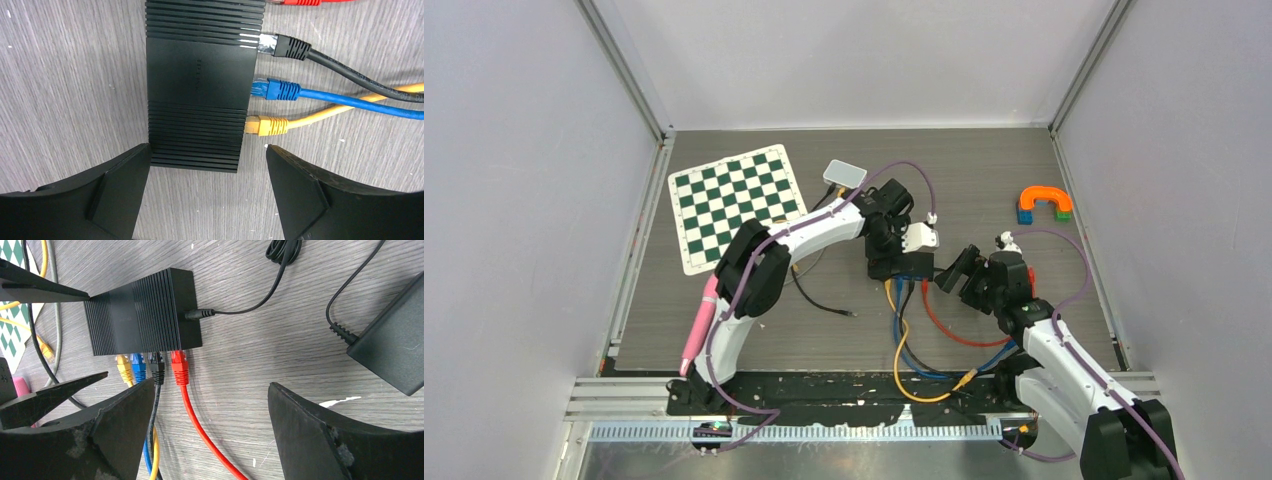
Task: Pull the plug from the switch port
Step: Pull the power from the switch port.
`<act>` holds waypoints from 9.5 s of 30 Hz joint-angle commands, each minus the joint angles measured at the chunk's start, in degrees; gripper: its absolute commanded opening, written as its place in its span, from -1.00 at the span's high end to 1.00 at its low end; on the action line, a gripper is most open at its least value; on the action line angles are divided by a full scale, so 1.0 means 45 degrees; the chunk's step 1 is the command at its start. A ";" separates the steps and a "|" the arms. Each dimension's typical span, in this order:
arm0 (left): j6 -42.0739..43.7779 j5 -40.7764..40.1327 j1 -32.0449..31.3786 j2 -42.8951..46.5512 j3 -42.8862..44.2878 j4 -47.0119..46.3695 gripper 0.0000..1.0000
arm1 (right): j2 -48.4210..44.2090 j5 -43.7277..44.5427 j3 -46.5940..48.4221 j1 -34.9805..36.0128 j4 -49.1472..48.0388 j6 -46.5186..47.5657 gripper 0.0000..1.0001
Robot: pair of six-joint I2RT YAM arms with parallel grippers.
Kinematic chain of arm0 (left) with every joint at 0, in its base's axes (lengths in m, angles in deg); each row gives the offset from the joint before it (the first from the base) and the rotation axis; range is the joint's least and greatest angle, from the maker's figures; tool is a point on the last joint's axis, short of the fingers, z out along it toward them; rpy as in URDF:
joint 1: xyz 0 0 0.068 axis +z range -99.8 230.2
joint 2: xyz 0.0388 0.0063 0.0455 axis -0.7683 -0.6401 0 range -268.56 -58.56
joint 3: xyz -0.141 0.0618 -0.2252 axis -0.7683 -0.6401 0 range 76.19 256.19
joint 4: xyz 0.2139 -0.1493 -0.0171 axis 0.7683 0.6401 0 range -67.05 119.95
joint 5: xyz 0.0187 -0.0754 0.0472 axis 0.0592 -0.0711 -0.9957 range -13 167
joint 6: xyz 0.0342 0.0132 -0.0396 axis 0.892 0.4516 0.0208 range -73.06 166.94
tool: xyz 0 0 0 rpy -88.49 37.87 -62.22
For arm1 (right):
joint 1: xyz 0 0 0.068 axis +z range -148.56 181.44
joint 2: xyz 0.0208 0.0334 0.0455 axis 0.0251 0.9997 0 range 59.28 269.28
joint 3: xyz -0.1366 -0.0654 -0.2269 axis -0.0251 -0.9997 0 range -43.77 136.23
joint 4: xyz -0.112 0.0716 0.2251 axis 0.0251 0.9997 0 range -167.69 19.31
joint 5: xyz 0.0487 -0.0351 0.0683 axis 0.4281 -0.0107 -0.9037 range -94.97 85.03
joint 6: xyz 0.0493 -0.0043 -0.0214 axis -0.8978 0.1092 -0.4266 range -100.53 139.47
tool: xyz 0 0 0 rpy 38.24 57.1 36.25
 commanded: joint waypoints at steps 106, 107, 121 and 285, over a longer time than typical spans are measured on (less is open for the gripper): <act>-0.2072 0.0154 -0.0093 0.0583 -0.1912 -0.0147 -0.66 | 0.4748 0.3259 -0.0073 0.1864 -0.4430 -0.9790 -0.22; -0.2074 0.0150 -0.0093 0.0609 -0.1922 -0.0162 -0.66 | 0.4803 0.3510 -0.0118 0.1958 -0.4434 -1.0171 -0.21; -0.1625 -0.0012 -0.0075 0.0590 -0.2154 0.0027 -0.70 | 0.5989 0.4153 -0.0375 0.2360 -0.5136 -1.1521 0.02; -0.1565 0.1438 -0.0151 0.0961 -0.3151 0.1349 -0.04 | 0.4182 0.0998 -0.1672 -0.0553 -0.8776 -0.8693 0.90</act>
